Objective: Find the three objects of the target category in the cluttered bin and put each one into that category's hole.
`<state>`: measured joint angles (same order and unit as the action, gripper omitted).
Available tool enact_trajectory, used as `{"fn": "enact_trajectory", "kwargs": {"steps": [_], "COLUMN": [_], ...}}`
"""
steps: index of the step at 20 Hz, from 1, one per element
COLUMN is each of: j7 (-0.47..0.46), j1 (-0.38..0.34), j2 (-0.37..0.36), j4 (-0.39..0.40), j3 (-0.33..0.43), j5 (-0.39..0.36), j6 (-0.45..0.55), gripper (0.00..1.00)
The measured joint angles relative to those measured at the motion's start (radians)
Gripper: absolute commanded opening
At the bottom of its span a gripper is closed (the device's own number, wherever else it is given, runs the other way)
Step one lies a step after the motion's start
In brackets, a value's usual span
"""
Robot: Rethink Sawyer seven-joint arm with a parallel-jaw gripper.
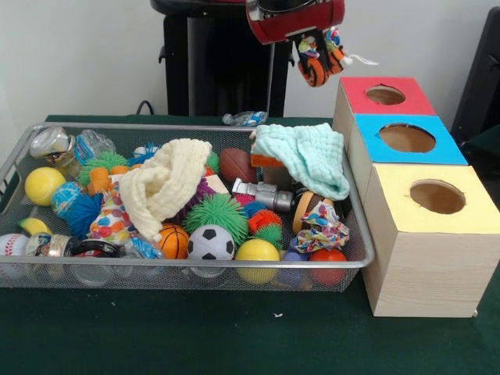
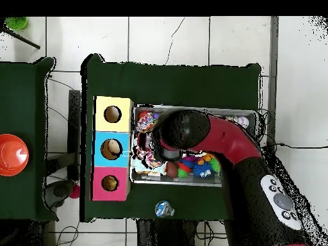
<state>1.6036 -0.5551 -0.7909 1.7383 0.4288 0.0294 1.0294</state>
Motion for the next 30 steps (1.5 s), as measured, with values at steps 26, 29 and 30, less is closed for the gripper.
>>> {"fn": "enact_trajectory", "kwargs": {"steps": [26, 29, 30], "j7": [0.000, 0.000, 0.000], "j1": [0.138, 0.155, 0.161], "j2": [0.052, 0.069, 0.075], "j4": [0.136, 0.149, 0.154], "j3": [-0.039, -0.046, -0.049], "j5": [-0.017, -0.017, -0.017], "j6": [-0.378, -0.392, -0.392], "gripper": [0.00, 0.00, 0.00]}}
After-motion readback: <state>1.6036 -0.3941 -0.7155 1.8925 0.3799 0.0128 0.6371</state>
